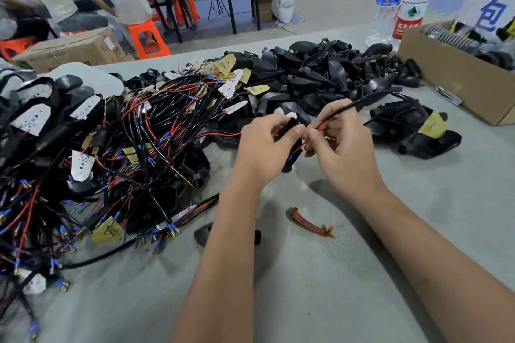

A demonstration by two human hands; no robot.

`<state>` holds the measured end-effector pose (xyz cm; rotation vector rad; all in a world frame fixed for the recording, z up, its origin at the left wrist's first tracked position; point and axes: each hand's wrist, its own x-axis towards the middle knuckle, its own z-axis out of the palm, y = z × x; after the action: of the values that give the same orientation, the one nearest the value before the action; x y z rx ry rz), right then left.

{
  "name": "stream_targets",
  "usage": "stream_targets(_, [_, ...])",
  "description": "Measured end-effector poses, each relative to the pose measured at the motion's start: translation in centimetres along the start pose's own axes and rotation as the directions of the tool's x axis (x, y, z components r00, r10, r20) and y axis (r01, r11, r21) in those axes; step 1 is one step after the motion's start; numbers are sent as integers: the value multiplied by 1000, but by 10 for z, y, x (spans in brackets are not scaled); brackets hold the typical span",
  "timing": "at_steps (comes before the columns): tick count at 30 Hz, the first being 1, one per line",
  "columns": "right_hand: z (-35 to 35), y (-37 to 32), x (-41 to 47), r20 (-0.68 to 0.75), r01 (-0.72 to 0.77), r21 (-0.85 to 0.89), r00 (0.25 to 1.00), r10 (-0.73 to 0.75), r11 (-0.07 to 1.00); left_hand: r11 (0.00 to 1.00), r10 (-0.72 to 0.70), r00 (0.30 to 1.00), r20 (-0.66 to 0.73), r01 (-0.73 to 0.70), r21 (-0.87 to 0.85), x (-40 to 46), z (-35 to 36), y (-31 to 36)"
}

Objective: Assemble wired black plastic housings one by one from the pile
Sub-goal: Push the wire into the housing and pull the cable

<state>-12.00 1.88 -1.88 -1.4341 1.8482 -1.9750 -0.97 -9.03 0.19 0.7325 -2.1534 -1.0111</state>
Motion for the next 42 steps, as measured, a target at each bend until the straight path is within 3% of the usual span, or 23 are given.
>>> stream_targets(4, [3, -4, -1, 76, -43, 67, 996, 38, 997, 998, -59, 993, 106, 56, 32, 1, 2, -4])
stream_targets(8, [4, -8, -2, 145, -120, 102, 984, 105, 987, 991, -53, 994, 92, 64, -116, 0, -2, -2])
stream_targets(11, [3, -10, -1, 137, -156, 106, 981, 141, 982, 945, -154, 965, 210, 206, -253, -2, -7, 2])
stream_targets(16, [-2, -9, -1, 135, -168, 12, 977, 164, 986, 744, -297, 862, 411, 478, -466, -5, -10, 15])
stream_targets(20, [0, -4, 0, 18, -141, -147, 989, 145, 979, 572, -301, 866, 399, 499, -651, -8, -7, 31])
stream_targets(22, [-1, -3, 3, 49, -149, -92, 987, 154, 985, 536, -260, 875, 407, 482, -693, -8, -5, 35])
stream_targets(24, [-2, -1, 4, 151, -135, 35, 980, 128, 990, 547, -214, 877, 430, 473, -691, -8, -3, 37])
stream_targets(26, [-1, 2, 3, 151, -141, 90, 980, 127, 986, 638, -248, 868, 430, 481, -602, -5, -2, 34])
stream_targets(28, [1, 6, 3, 46, -216, 122, 976, 211, 969, 810, -278, 887, 368, 423, -407, -3, -4, 24])
stream_targets(30, [1, 12, 4, -110, -308, 177, 938, 330, 935, 895, -275, 906, 322, 363, -258, -3, -7, 13])
stream_targets(32, [-1, 17, 6, -191, -356, 245, 894, 405, 902, 907, -251, 918, 309, 334, -257, -5, -6, 5])
stream_targets(36, [0, 22, 7, -206, -390, 276, 869, 451, 878, 921, -240, 942, 236, 298, -251, -5, -2, 6])
stream_targets(42, [1, 21, 9, -276, -397, 363, 818, 504, 843, 932, -260, 918, 301, 320, -170, -5, 1, 11])
